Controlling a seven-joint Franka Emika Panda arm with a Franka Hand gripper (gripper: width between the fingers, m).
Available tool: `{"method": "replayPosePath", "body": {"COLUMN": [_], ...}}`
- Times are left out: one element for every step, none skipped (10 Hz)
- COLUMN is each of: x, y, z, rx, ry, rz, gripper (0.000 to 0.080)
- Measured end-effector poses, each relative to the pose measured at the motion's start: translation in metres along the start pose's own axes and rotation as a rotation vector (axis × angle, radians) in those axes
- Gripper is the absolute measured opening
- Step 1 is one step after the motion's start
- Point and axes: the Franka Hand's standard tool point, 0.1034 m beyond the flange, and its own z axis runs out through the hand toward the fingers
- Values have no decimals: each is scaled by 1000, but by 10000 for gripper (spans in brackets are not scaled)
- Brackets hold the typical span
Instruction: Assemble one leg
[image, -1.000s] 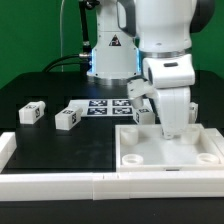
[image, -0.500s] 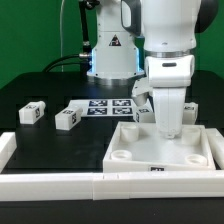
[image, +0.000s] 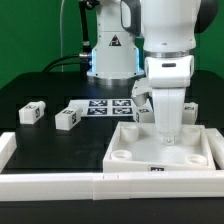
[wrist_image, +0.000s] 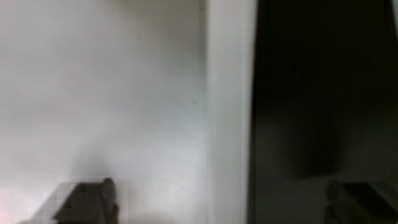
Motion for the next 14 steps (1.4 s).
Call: {"method": "replayPosePath", "body": {"x": [0,0,0,0,0,1,4,4,2,0,-1,-1,-1,0], "y": [0,0,0,0,0,-2,-10,-20,-28,-34,-36,-36,-36,-36], "z": [0,0,0,0,0,-2,-12,-24,-33,-37,-36,-36,-36,-36], "rx": [0,0,0,0,0,-1,-8,-17,-26,-37,-40,-39,-39,-38], "ry": [0,0,0,0,0,0,-3,-9,-12,-10,-8,-7,-6,-2], "rz": [0,0,0,0,0,18,48,70,73,79,94,104,149,257], "gripper": [619,642,642,648,649,649,649,649,649,649,649,649,649,649]}}
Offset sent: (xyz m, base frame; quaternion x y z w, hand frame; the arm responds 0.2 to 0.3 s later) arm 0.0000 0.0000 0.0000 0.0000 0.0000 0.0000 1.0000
